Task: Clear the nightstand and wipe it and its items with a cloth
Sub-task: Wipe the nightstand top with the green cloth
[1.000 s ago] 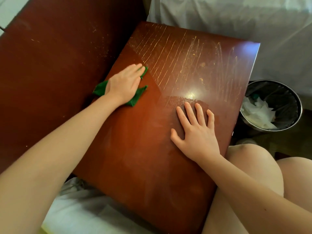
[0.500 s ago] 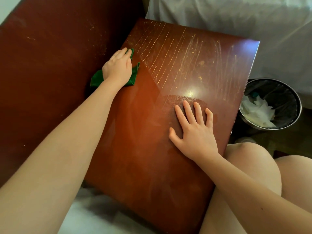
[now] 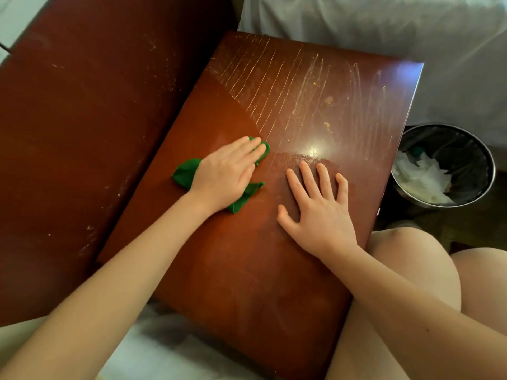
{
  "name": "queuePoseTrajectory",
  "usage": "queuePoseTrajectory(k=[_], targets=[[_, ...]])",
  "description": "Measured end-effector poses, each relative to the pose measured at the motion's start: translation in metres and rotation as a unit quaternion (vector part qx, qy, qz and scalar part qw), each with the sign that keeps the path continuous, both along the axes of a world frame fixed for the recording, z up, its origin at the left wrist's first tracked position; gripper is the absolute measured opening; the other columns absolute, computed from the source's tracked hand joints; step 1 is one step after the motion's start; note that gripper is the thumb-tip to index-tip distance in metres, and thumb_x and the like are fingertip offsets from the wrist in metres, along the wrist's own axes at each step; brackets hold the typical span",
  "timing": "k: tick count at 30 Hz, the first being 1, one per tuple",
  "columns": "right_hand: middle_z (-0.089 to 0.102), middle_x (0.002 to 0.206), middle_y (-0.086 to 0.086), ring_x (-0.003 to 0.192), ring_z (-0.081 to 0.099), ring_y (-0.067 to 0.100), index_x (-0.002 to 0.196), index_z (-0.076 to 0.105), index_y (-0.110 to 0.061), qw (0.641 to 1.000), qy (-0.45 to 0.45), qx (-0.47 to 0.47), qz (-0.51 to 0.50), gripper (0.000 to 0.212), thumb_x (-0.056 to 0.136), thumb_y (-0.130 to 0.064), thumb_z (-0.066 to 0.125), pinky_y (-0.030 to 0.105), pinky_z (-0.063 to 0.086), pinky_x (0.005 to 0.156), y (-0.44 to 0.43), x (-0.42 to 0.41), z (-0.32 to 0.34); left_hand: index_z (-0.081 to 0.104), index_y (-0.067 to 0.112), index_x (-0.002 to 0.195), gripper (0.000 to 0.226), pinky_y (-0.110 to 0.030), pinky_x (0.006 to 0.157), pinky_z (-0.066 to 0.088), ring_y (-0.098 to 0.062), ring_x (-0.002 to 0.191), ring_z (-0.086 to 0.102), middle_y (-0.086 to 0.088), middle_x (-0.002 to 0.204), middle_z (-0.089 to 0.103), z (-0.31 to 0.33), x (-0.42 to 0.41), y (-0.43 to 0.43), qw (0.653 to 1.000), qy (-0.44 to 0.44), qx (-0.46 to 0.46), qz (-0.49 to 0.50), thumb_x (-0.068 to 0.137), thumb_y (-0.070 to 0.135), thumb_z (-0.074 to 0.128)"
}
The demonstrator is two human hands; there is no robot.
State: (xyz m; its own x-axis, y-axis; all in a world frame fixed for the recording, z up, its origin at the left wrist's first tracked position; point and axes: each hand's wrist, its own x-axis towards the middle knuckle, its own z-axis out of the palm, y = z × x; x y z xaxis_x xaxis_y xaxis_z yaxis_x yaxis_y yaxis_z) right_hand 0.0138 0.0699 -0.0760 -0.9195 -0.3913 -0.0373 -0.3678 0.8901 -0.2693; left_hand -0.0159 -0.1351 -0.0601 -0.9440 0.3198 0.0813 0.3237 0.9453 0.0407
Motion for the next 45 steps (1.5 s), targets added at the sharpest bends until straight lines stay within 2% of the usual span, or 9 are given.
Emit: queuePoseTrajectory(k=[4, 10, 13, 18, 23, 27, 31, 40, 45], targets=[[0.039, 0.148, 0.009, 0.138, 0.031, 0.035, 0.142, 0.041, -0.018, 1.0, 0.013, -0.004, -0.002, 0.066, 0.086, -0.052, 0.031, 0.051, 0.008, 0.109, -0.001, 0.0, -0.001, 0.052, 0.015, 0.134, 0.043, -0.026, 0.104, 0.034, -0.018, 0.129, 0.047, -0.002, 0.138, 0.052, -0.001, 0.03, 0.011, 0.997, -0.003, -0.016, -0.071, 0.094, 0.024, 0.04], [0.038, 0.148, 0.009, 0.138, 0.029, 0.035, 0.142, 0.04, -0.017, 1.0, 0.009, -0.009, -0.001, 0.066, 0.087, -0.052, 0.03, 0.05, 0.006, 0.11, 0.0, 0.001, 0.0, 0.048, 0.018, 0.138, 0.044, -0.022, 0.103, 0.03, -0.016, 0.133, 0.041, 0.0, 0.143, 0.047, 0.0, 0.012, -0.007, 0.995, -0.037, -0.021, -0.093, 0.097, 0.027, 0.035], [0.033, 0.152, 0.007, 0.141, 0.023, 0.033, 0.145, 0.035, -0.02, 1.0, -0.004, -0.008, -0.001, 0.067, 0.087, -0.054, 0.026, 0.05, 0.003, 0.112, 0.0, 0.0, 0.001, 0.039, 0.023, 0.143, 0.045, -0.029, 0.105, 0.033, -0.014, 0.139, 0.032, 0.003, 0.149, 0.038, 0.004, -0.013, -0.022, 0.999, -0.049, -0.004, 0.018, 0.099, 0.029, 0.03], [0.032, 0.152, 0.007, 0.142, 0.022, 0.033, 0.145, 0.034, -0.021, 1.0, -0.01, -0.001, 0.001, 0.068, 0.088, -0.055, 0.024, 0.049, 0.001, 0.111, 0.0, 0.0, 0.001, 0.027, 0.025, 0.148, 0.046, -0.042, 0.108, 0.031, -0.014, 0.143, 0.02, 0.005, 0.155, 0.025, 0.006, -0.06, -0.051, 0.978, -0.063, -0.01, 0.201, 0.103, 0.029, 0.023], [0.026, 0.155, 0.005, 0.144, 0.016, 0.031, 0.147, 0.029, -0.023, 1.0, -0.02, 0.008, 0.007, 0.069, 0.087, -0.056, 0.02, 0.048, -0.004, 0.112, 0.001, -0.001, 0.003, 0.025, 0.024, 0.149, 0.046, -0.046, 0.107, 0.032, -0.016, 0.143, 0.018, 0.003, 0.156, 0.022, 0.009, -0.099, -0.061, 0.953, -0.073, 0.008, 0.294, 0.103, 0.03, 0.021], [0.026, 0.155, 0.005, 0.144, 0.015, 0.031, 0.147, 0.029, -0.023, 1.0, -0.021, 0.009, 0.007, 0.069, 0.087, -0.055, 0.021, 0.048, -0.004, 0.112, 0.001, 0.0, 0.003, 0.025, 0.024, 0.149, 0.046, -0.046, 0.107, 0.031, -0.017, 0.143, 0.019, 0.003, 0.156, 0.022, 0.011, -0.113, -0.059, 0.943, -0.072, 0.009, 0.326, 0.103, 0.029, 0.021], [0.023, 0.156, 0.005, 0.145, 0.012, 0.031, 0.148, 0.027, -0.023, 1.0, -0.025, 0.007, 0.007, 0.07, 0.087, -0.056, 0.018, 0.048, -0.006, 0.112, 0.001, -0.001, 0.004, 0.027, 0.024, 0.148, 0.045, -0.043, 0.108, 0.03, -0.015, 0.143, 0.019, 0.004, 0.155, 0.024, 0.012, -0.109, -0.056, 0.95, -0.066, 0.003, 0.305, 0.104, 0.028, 0.022], [0.017, 0.158, 0.003, 0.145, 0.006, 0.029, 0.15, 0.02, -0.025, 0.999, -0.029, 0.015, 0.013, 0.073, 0.085, -0.058, 0.011, 0.046, -0.011, 0.111, 0.001, 0.0, 0.006, 0.028, 0.023, 0.148, 0.045, -0.037, 0.108, 0.031, -0.014, 0.143, 0.022, 0.005, 0.155, 0.026, 0.008, -0.049, -0.025, 0.985, -0.066, -0.013, 0.162, 0.103, 0.028, 0.025], [0.016, 0.158, 0.003, 0.146, 0.004, 0.028, 0.15, 0.02, -0.025, 1.0, -0.028, 0.007, 0.012, 0.073, 0.084, -0.058, 0.011, 0.045, -0.012, 0.111, 0.002, 0.0, 0.006, 0.042, 0.014, 0.141, 0.043, -0.033, 0.103, 0.039, -0.023, 0.133, 0.041, -0.006, 0.144, 0.044, 0.004, 0.002, 0.003, 0.997, -0.026, -0.02, 0.067, 0.099, 0.024, 0.036]])
